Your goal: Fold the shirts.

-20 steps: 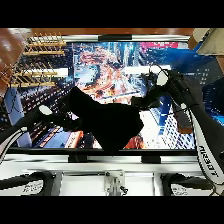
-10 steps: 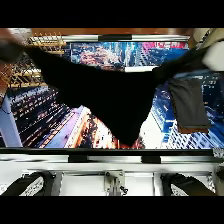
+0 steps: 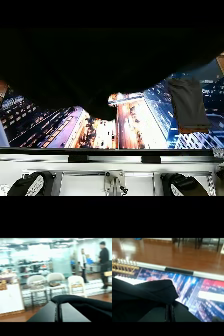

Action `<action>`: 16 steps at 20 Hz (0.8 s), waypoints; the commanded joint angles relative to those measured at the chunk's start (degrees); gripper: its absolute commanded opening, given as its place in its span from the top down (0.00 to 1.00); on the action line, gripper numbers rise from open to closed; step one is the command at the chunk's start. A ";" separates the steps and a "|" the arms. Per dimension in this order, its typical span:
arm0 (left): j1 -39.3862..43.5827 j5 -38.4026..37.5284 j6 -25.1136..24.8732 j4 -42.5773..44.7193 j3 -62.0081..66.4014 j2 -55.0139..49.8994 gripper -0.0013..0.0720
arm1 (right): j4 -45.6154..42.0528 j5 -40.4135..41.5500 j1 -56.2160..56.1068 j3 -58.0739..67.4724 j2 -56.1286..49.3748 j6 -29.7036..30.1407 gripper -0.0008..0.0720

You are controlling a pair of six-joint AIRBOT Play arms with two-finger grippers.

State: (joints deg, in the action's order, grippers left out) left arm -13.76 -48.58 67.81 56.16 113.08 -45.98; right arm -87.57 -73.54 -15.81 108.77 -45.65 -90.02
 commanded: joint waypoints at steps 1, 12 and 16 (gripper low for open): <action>-0.26 2.78 0.83 5.01 -1.46 -1.36 0.94 | 0.09 -10.14 0.02 0.48 -1.11 -2.21 0.89; 5.22 0.28 1.01 3.85 -1.81 -31.34 0.94 | 0.70 -16.52 0.00 0.48 -41.48 -7.21 0.89; 11.21 -8.48 1.01 3.85 -1.81 -44.85 0.94 | 4.35 -7.69 0.04 0.48 -56.68 -8.83 0.89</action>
State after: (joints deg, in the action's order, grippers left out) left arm -6.26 -49.98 68.79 60.69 111.24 -82.06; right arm -86.43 -86.96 -15.77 109.21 -92.01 -97.49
